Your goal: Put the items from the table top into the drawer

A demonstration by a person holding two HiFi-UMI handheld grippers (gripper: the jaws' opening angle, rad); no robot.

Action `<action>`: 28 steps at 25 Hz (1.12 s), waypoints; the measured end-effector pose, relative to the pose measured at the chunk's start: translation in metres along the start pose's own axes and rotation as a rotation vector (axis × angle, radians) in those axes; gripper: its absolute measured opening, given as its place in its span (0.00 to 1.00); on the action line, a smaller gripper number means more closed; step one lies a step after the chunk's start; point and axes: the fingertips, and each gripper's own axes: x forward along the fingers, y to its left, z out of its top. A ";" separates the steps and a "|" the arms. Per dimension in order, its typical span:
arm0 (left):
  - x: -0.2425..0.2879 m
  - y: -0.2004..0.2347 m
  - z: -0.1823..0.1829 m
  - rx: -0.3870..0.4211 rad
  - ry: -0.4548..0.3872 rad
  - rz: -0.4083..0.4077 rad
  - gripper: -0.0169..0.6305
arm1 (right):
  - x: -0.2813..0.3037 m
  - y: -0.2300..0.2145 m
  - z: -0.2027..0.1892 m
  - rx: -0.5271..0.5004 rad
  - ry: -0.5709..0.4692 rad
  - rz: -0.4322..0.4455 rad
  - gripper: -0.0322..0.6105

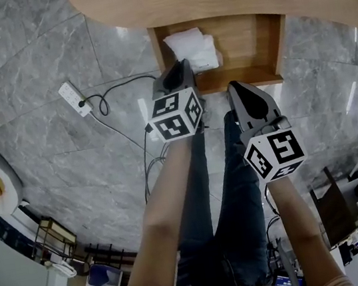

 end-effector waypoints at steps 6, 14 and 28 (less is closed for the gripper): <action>0.010 0.006 -0.006 0.005 0.032 0.034 0.09 | 0.004 -0.005 0.001 0.004 0.008 0.001 0.06; 0.016 0.013 -0.020 0.007 0.082 0.072 0.09 | 0.004 -0.007 -0.001 0.019 0.017 0.008 0.06; 0.019 0.014 -0.034 0.045 0.169 0.116 0.09 | 0.007 0.006 -0.007 -0.006 0.044 0.037 0.06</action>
